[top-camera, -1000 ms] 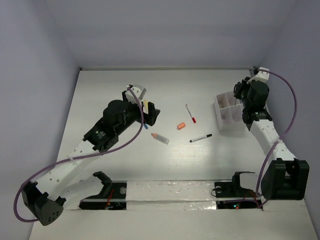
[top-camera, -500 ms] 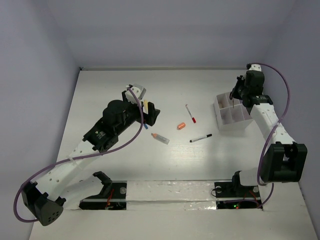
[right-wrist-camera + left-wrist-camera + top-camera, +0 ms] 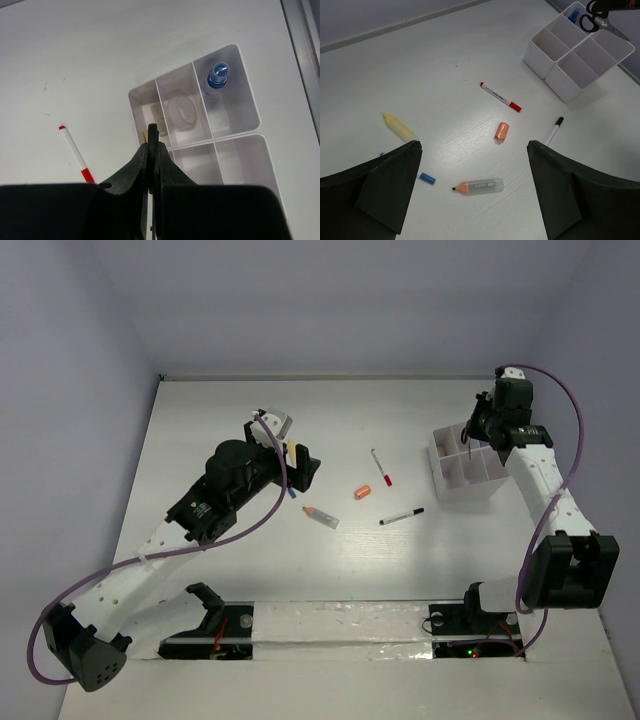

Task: Sort the stationery into containers
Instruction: Place the scissors in the storage box.

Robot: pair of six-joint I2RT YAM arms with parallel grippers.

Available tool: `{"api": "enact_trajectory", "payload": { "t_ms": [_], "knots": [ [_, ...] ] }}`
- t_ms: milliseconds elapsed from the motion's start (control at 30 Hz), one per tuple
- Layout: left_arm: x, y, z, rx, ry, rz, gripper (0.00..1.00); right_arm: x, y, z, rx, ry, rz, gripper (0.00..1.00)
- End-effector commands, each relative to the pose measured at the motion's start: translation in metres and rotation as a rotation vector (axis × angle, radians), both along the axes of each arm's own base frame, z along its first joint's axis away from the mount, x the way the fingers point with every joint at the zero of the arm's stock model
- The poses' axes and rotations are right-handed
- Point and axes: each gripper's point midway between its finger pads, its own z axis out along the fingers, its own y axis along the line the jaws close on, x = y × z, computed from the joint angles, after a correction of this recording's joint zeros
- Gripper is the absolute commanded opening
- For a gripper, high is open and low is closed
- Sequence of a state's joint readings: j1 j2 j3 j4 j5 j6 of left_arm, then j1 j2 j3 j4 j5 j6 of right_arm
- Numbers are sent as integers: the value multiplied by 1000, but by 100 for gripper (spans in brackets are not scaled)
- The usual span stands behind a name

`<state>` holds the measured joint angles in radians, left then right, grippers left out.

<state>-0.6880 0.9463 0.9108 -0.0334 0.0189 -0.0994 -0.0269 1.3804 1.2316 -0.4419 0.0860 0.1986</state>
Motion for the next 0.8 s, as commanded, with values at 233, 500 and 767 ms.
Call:
{"api": "enact_trajectory", "payload": {
  "t_ms": [233, 500, 767],
  "knots": [
    [-2, -4, 17, -52, -44, -18, 85, -7, 2, 22, 12, -26, 22, 0],
    [-1, -3, 16, -50, -43, -11, 85, -5, 5, 16, 19, -11, 39, 0],
    [0, -2, 13, -41, -39, -4, 85, 0, 10, 13, 38, -12, 59, 0]
  ]
}}
